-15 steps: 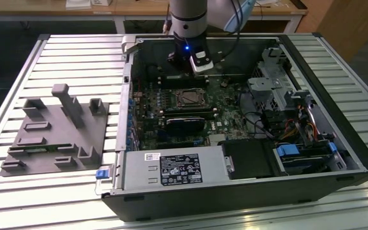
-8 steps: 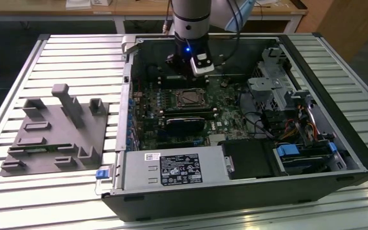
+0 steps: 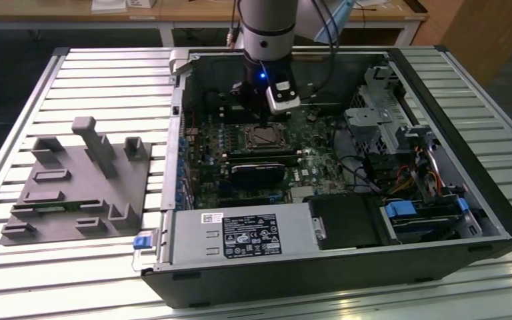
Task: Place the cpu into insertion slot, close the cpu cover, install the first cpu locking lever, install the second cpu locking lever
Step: 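Install the first cpu locking lever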
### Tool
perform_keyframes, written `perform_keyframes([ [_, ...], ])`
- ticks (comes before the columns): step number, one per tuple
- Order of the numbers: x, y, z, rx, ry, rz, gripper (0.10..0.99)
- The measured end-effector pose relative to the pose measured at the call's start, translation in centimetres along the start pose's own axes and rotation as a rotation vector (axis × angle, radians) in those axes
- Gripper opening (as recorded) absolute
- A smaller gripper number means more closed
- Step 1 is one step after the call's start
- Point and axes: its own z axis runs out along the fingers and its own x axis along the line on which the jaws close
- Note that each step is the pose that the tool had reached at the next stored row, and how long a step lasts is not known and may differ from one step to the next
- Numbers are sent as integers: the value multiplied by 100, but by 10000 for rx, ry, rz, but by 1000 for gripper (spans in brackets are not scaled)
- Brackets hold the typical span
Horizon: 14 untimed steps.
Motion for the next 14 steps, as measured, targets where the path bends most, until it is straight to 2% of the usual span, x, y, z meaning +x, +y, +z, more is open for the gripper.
perform_keyframes([
  [2,-9,-24,0,126,-17,-5,106],
  [4,-11,-34,-2,306,-64,-11,106],
  [9,-12,-35,-2,499,-128,-21,106],
  [12,-13,-35,-1,541,-141,-59,106],
  [14,-13,-35,0,532,-129,-334,106],
])
